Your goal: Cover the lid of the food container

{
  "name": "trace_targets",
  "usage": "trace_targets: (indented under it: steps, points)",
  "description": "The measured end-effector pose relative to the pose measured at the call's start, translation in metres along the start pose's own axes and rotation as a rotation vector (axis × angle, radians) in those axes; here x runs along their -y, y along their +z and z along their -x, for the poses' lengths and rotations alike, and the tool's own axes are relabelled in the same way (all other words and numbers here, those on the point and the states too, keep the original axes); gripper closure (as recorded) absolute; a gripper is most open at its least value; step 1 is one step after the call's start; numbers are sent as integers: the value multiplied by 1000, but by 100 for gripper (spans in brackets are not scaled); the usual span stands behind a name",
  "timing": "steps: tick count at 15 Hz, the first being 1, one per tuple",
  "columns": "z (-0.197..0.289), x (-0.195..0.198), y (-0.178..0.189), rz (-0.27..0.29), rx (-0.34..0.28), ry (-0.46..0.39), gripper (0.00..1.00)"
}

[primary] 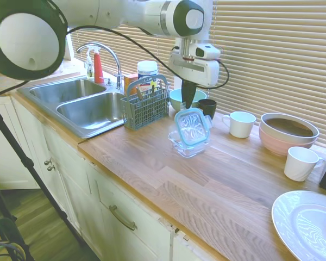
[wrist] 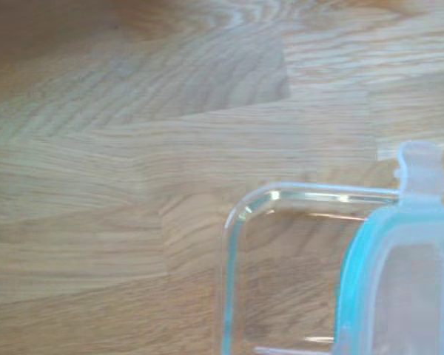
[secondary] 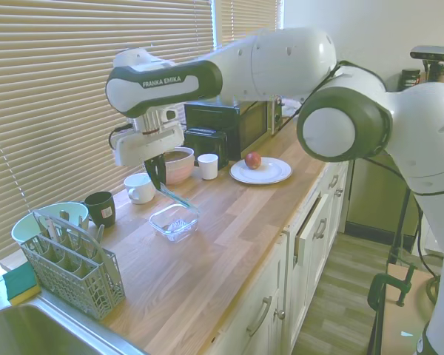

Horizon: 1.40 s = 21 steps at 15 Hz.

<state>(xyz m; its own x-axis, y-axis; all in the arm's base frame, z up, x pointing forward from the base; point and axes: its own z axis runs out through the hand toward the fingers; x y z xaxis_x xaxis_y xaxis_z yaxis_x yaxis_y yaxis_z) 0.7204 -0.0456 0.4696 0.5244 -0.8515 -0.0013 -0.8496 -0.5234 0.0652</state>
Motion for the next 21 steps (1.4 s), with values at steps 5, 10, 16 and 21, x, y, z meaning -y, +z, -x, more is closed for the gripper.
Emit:
trace_targets:
  steps: [5, 10, 16, 21]
  points:
    - [-1, 16, 10, 13, -1, -6, 100]
    - [10, 33, 19, 24, -1, -31, 100]
    - [11, 45, 49, 55, 12, -41, 100]
    - [15, 53, 69, 81, 5, -51, 100]
